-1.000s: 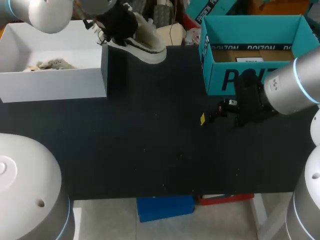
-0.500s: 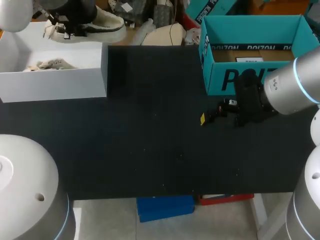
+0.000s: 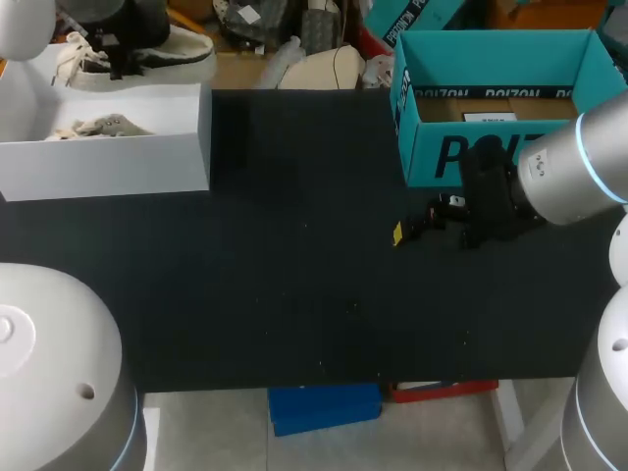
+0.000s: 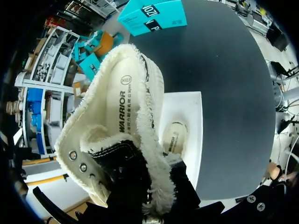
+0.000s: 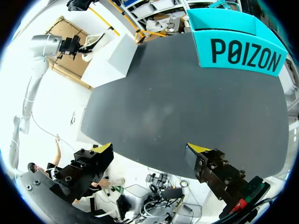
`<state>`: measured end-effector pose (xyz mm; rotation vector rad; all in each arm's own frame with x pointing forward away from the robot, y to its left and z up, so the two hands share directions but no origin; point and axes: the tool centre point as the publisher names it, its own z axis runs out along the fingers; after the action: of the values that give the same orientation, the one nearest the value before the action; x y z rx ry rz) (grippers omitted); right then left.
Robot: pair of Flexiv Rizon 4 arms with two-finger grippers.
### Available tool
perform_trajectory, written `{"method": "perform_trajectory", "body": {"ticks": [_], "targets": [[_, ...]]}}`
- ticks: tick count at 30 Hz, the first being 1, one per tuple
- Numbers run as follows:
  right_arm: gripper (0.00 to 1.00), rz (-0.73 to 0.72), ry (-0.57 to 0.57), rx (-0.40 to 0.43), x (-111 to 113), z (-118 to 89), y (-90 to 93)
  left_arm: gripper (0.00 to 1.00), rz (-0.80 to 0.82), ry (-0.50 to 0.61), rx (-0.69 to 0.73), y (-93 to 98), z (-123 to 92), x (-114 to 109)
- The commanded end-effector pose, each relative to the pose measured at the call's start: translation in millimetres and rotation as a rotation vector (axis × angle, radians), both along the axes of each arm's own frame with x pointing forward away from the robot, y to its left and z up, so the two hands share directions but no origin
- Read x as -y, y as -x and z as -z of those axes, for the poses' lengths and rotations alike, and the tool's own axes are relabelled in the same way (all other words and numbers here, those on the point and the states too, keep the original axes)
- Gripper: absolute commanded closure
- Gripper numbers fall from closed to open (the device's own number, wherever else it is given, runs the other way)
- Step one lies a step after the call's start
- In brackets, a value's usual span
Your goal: Take the shoe out of the shoebox, open the shoe tongue, remove and reinsert the insole, then place the shoe into the shoebox
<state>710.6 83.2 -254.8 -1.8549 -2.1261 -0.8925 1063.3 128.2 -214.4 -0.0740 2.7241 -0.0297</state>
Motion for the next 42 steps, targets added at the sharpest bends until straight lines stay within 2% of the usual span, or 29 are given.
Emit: {"method": "perform_trajectory", "body": {"ticks": [1, 9, 12, 42], "targets": [[0.0, 0.001, 0.002, 0.0, -1, 0, -0.1, 1.0, 0.006, 0.005, 0.005, 1.6, 1, -16], [0.0, 0.001, 0.002, 0.0, -1, 0, -0.1, 1.0, 0.002, 0.0, 0.009, -3.1, 12, -55], [0.0, 0.001, 0.002, 0.0, -1, 0, -0.1, 1.0, 0.013, -0.021, -0.001, -3.2, 17, -62], [0.0, 0.001, 0.002, 0.0, -1, 0, -0.1, 1.0, 0.013, -0.021, -0.001, -3.2, 17, -62]]}}
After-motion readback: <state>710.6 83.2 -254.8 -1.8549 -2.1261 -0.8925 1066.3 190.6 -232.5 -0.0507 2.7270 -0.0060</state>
